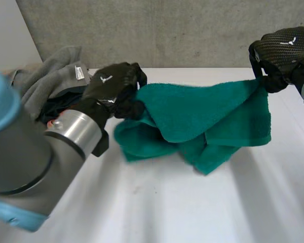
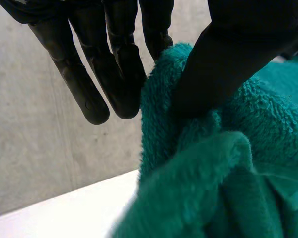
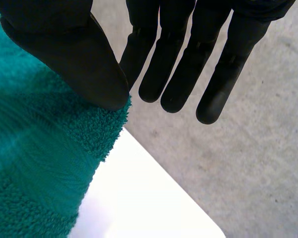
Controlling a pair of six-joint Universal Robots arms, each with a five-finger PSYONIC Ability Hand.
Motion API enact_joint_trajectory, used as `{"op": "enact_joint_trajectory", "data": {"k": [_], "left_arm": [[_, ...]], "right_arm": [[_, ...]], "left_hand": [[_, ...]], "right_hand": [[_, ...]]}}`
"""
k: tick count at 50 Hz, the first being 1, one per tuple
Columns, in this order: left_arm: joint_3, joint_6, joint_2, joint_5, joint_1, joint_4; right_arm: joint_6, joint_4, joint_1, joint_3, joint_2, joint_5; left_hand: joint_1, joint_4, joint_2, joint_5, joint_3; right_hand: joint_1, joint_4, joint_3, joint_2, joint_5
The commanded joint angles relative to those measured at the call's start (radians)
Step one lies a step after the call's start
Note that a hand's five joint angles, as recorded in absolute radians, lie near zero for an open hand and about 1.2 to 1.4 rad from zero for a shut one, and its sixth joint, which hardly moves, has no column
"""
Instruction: Fold the laundry.
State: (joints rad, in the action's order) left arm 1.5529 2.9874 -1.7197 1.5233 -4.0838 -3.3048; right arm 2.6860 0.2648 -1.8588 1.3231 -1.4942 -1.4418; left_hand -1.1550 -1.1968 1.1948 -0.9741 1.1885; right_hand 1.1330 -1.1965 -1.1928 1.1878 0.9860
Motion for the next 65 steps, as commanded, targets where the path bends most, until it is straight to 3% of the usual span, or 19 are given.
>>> {"op": "enact_joint_trajectory", "data": {"k": [1,12,13,14,15,16,19,24,30,34,39,45,53,59,65], "left_arm": [[0.006,0.06,-0.073,-0.02,0.017,0.047],[-0.264,0.235,-0.478,0.017,0.019,0.059],[-0.278,0.234,-0.491,0.021,0.017,0.06],[-0.286,0.235,-0.498,0.025,0.019,0.062],[-0.292,0.237,-0.503,0.026,0.02,0.067],[-0.294,0.24,-0.505,0.032,0.022,0.076],[-0.286,0.24,-0.494,0.034,0.025,0.097],[-0.203,0.24,-0.307,0.041,0.013,0.172],[-0.045,0.237,-0.101,0.055,-0.049,0.189],[0.082,0.237,0.024,0.055,-0.108,0.189],[0.235,0.235,0.104,0.046,-0.196,0.183],[0.311,0.234,0.072,0.04,-0.244,0.175],[0.302,0.229,-0.107,0.003,-0.245,0.149],[0.266,0.217,-0.176,-0.087,-0.27,0.126],[0.207,0.216,-0.236,-0.091,-0.276,0.126]], "right_arm": [[-0.011,-0.009,-0.008,-0.079,0.196,-0.003],[0.003,-0.239,-0.072,-0.11,0.488,-0.011],[0.003,-0.251,-0.079,-0.105,0.495,-0.009],[0.002,-0.26,-0.08,-0.101,0.5,-0.006],[0.005,-0.268,-0.082,-0.094,0.502,-0.009],[0.006,-0.268,-0.08,-0.093,0.502,-0.012],[0.026,-0.263,-0.083,-0.088,0.486,-0.017],[0.064,-0.233,-0.051,-0.053,0.413,-0.017],[0.092,-0.077,0.087,0.023,0.287,-0.011],[0.115,-0.03,0.105,0.085,0.273,0.0],[0.115,-0.053,0.105,0.186,0.272,0.014],[0.072,-0.205,0.101,0.313,0.272,0.107],[-0.015,-0.389,0.09,0.455,0.247,0.231],[-0.015,-0.421,0.067,0.47,0.253,0.236],[-0.011,-0.478,0.043,0.473,0.279,0.23]], "left_hand": [[-0.241,-0.199,0.201,-0.248,0.208],[-0.181,-0.139,0.141,-0.187,0.147],[-0.07,-0.028,0.03,-0.076,0.036],[0.059,0.101,-0.099,0.053,-0.093],[0.2,0.242,-0.24,0.194,-0.234],[0.469,0.511,-0.509,0.463,-0.503],[0.677,0.719,-0.717,0.67,-0.71],[0.897,0.939,-0.937,0.891,-0.93],[0.918,0.96,-0.958,0.912,-0.951],[0.93,0.971,-0.969,0.923,-0.963],[0.93,0.972,-0.97,0.923,-0.963],[0.906,0.948,-0.946,0.9,-0.94],[0.877,0.919,-0.917,0.871,-0.91],[0.769,0.81,-0.808,0.762,-0.802],[0.566,0.608,-0.606,0.56,-0.6]], "right_hand": [[0.263,-0.2,-0.203,0.208,0.236],[0.263,-0.2,-0.203,0.208,0.236],[0.168,-0.105,-0.109,0.114,0.141],[-0.074,0.137,0.134,-0.129,-0.101],[-0.62,0.683,0.68,-0.675,-0.647],[-0.811,0.875,0.871,-0.866,-0.839],[-0.913,0.976,0.973,-0.968,-0.94],[-0.91,0.974,0.97,-0.965,-0.938],[-0.802,0.865,0.862,-0.857,-0.829],[-0.626,0.69,0.686,-0.681,-0.654],[-0.581,0.645,0.641,-0.636,-0.609],[-0.549,0.612,0.609,-0.604,-0.576],[-0.552,0.615,0.612,-0.607,-0.579],[-0.552,0.615,0.612,-0.607,-0.579],[-0.622,0.686,0.682,-0.677,-0.65]]}}
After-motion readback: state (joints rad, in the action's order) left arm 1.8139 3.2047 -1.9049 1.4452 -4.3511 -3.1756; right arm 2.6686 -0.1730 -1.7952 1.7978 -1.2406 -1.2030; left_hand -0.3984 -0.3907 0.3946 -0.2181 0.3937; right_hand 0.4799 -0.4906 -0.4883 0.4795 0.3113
